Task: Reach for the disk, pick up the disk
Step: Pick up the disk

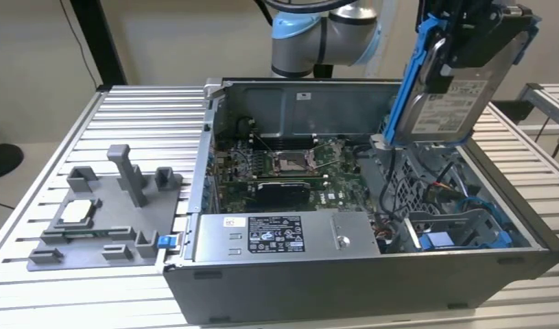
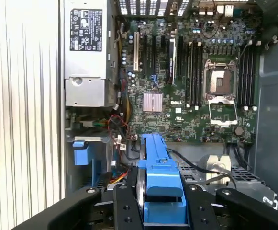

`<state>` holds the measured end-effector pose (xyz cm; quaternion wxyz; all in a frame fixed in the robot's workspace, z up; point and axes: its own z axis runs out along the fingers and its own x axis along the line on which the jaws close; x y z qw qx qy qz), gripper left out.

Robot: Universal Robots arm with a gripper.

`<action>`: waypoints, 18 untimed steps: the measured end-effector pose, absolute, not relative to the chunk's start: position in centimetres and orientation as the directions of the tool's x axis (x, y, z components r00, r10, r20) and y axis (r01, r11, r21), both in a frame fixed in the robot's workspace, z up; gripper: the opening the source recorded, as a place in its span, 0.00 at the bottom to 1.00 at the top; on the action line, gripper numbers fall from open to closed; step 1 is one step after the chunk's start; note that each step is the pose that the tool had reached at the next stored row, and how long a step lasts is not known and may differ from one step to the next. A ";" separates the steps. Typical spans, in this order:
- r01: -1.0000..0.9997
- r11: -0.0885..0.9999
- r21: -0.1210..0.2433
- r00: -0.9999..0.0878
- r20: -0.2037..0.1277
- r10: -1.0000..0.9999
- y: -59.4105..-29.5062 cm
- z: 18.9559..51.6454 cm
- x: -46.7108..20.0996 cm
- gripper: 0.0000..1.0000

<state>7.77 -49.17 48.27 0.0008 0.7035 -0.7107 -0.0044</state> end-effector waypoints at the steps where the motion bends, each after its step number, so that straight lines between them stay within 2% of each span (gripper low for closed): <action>1: -1.000 0.010 0.007 -0.010 -0.005 -1.000 -49.5 48.3 7.8 0.00; 18: -1.000 0.010 0.008 -0.010 -0.005 -1.000 -56.5 48.2 7.8 0.00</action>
